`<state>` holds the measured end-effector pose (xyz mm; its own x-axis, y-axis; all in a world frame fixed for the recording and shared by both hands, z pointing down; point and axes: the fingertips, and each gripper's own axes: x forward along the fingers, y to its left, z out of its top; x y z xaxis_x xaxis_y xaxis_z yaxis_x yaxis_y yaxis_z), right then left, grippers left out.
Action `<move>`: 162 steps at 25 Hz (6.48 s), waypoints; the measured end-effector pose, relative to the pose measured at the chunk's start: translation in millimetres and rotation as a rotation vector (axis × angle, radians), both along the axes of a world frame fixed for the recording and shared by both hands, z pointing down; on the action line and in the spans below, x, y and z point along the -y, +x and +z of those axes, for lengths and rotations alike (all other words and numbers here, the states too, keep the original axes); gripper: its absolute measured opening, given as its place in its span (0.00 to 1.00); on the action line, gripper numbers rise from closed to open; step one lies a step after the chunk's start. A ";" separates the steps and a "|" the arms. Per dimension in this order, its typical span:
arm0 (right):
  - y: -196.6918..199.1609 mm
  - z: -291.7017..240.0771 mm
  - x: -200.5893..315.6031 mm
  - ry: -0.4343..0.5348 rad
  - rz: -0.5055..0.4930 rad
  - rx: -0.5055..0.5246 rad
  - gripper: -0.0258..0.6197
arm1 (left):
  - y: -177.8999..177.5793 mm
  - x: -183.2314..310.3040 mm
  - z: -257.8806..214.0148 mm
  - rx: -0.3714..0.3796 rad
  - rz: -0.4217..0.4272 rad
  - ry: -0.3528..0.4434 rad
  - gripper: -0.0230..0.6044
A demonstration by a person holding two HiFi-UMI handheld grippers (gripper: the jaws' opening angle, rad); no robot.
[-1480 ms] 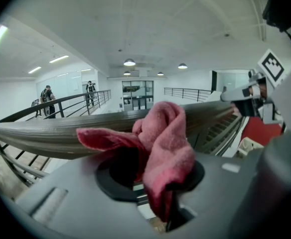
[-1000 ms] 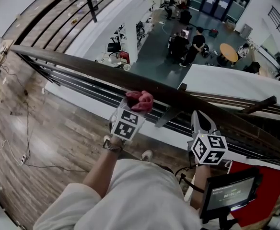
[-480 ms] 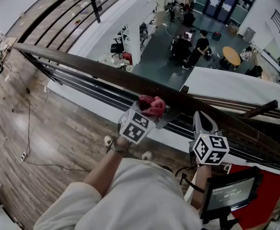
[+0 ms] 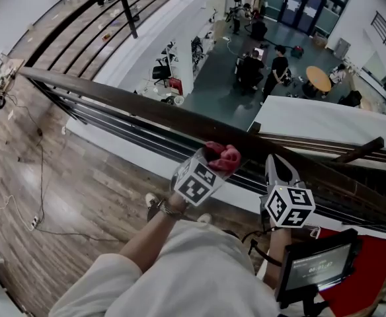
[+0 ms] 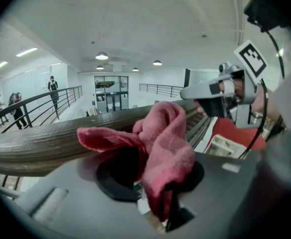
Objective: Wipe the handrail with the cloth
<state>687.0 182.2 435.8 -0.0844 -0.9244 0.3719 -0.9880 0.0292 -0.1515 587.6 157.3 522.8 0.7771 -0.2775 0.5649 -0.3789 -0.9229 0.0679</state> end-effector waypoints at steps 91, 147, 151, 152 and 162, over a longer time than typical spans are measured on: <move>-131.4 -9.9 96.3 -0.027 -0.095 0.003 0.04 | -104.2 121.8 -65.8 0.009 -0.111 0.136 0.26; -229.8 -12.5 142.7 -0.037 -0.106 -0.046 0.04 | -249.1 212.4 -65.3 -0.013 -0.265 0.162 0.25; -239.5 -14.7 145.8 -0.037 -0.101 -0.046 0.04 | -273.3 227.2 -67.4 -0.002 -0.295 0.169 0.25; -242.6 -13.9 146.0 -0.038 -0.099 -0.047 0.04 | -280.4 231.3 -66.9 -0.001 -0.305 0.171 0.25; -263.2 -13.0 145.5 -0.057 -0.070 -0.052 0.04 | -329.3 267.8 -72.1 -0.005 -0.364 0.162 0.25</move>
